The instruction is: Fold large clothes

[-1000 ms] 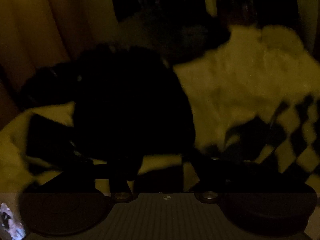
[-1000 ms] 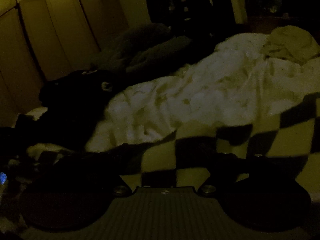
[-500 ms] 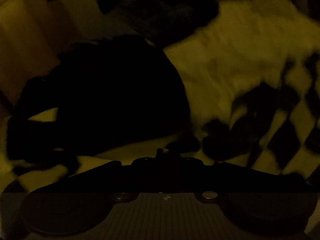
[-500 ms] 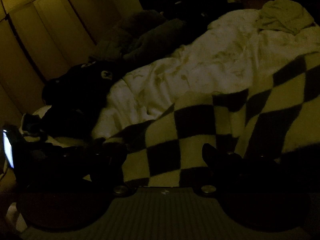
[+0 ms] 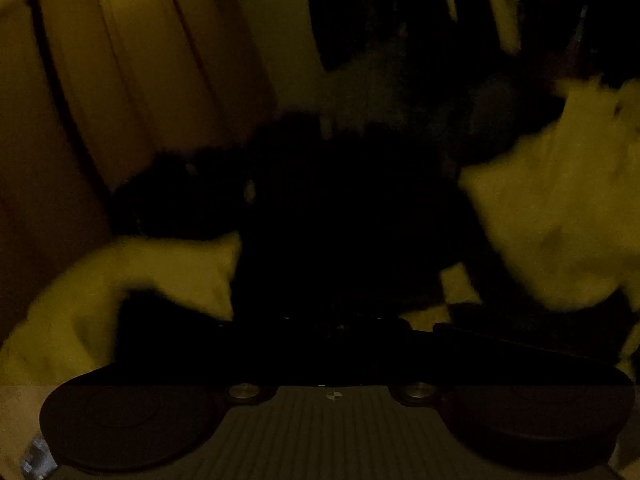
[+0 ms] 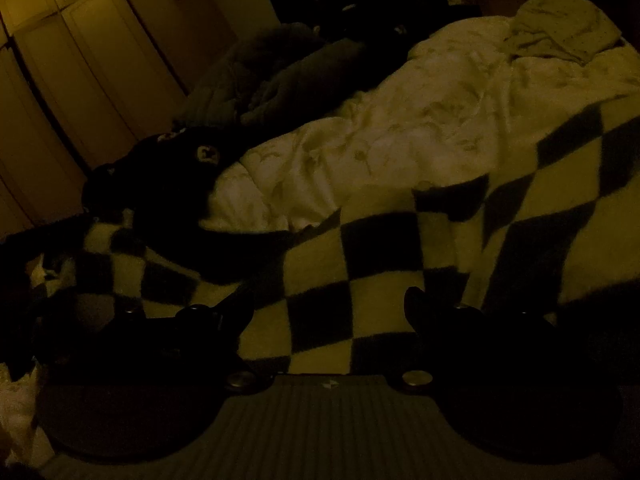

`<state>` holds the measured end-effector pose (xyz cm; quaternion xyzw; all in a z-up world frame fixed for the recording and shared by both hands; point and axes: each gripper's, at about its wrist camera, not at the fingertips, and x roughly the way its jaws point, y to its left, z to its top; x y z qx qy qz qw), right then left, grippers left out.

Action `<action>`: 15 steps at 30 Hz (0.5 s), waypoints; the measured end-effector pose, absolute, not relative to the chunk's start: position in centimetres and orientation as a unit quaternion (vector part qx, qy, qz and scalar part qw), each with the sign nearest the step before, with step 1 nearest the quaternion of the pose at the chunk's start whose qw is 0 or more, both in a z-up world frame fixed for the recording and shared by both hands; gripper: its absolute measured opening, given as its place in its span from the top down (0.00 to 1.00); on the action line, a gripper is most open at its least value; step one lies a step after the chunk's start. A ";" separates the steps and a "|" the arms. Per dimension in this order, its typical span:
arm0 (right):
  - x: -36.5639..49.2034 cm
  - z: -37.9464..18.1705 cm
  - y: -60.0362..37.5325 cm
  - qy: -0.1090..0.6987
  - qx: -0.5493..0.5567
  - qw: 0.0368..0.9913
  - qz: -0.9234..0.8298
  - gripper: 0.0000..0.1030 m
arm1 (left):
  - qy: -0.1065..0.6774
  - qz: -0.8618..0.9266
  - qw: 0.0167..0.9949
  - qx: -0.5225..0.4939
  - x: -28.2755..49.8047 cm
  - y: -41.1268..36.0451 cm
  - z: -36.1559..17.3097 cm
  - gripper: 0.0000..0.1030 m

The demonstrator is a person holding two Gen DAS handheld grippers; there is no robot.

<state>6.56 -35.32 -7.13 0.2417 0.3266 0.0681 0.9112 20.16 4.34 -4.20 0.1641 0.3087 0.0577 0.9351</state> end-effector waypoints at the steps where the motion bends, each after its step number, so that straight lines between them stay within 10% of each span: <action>1: 6.6 -7.1 -35.3 0.328 0.241 0.911 0.069 0.16 | 0.311 0.063 0.934 0.165 20.3 4.3 -4.9 0.31; 6: 7.0 -7.7 -34.7 0.344 0.218 0.910 0.075 0.16 | 0.289 0.080 0.929 0.217 19.2 2.9 -5.2 0.00; 15: 6.7 -7.3 -33.8 0.351 0.215 0.907 0.086 0.13 | 0.292 0.010 0.955 0.059 13.5 4.5 0.1 0.00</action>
